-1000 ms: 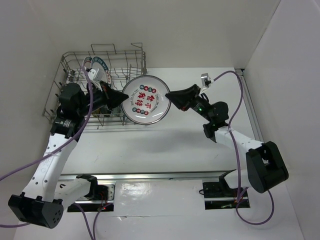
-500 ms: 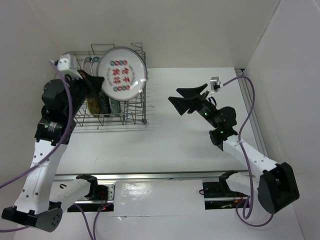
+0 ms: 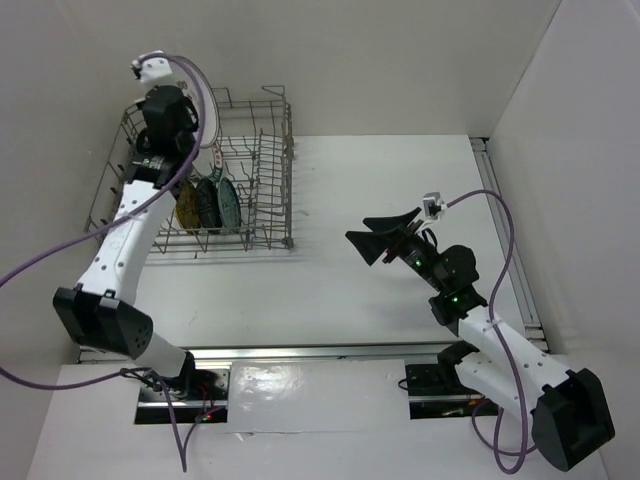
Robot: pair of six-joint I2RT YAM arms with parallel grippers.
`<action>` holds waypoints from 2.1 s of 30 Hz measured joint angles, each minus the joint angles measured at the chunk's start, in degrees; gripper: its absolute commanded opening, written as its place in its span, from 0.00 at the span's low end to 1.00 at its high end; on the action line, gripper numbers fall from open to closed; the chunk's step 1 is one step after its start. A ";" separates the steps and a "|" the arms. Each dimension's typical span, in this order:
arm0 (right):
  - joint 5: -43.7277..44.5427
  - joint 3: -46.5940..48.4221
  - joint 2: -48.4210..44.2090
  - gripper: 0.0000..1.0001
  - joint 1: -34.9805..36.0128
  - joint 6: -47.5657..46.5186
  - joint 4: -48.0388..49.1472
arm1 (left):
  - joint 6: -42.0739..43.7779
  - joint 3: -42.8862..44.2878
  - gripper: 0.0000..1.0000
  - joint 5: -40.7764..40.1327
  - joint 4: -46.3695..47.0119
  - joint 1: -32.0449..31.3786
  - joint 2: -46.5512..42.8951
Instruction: Load the plates into the dish rack
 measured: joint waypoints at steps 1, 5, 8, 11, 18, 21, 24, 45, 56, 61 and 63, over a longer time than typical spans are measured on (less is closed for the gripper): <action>-0.02 -0.26 -0.44 1.00 0.22 0.04 -0.35 | 2.60 -2.49 0.00 -0.55 2.34 0.00 0.98; -0.81 -0.68 -0.50 1.00 0.72 0.35 -1.25 | 11.63 -8.28 0.00 -1.18 9.99 0.00 4.35; -1.33 -2.23 -0.24 1.00 1.09 0.61 -1.25 | 15.67 -8.28 0.00 -0.94 16.26 0.22 7.19; -1.86 -4.00 0.07 1.00 1.29 0.83 -1.55 | 18.21 -8.26 0.00 -0.33 21.00 0.63 8.81; -2.80 -7.45 -1.70 1.00 1.31 0.90 -2.80 | 22.95 -9.25 0.00 1.03 30.42 1.73 13.84; -2.80 -8.07 -2.14 1.00 1.31 0.85 -3.04 | 22.80 -9.27 0.00 1.49 30.27 2.23 16.48; -2.82 -8.17 -2.05 1.00 1.31 0.85 -3.15 | 22.25 -9.29 0.00 2.56 29.00 2.38 18.51; -3.23 -9.51 -2.49 1.00 1.31 1.73 -2.51 | 16.48 -13.88 0.08 3.76 26.27 1.95 20.28; -3.19 -10.62 -3.93 1.00 1.31 2.10 -3.10 | 12.24 -12.90 0.83 3.91 22.29 1.92 20.55; -1.16 -10.32 -4.63 1.00 1.31 1.09 -5.68 | 9.25 -7.28 0.96 2.40 15.30 1.55 20.55; 0.61 -8.61 -3.98 1.00 1.31 0.07 -9.53 | 7.72 -3.82 0.99 2.21 10.71 1.18 20.09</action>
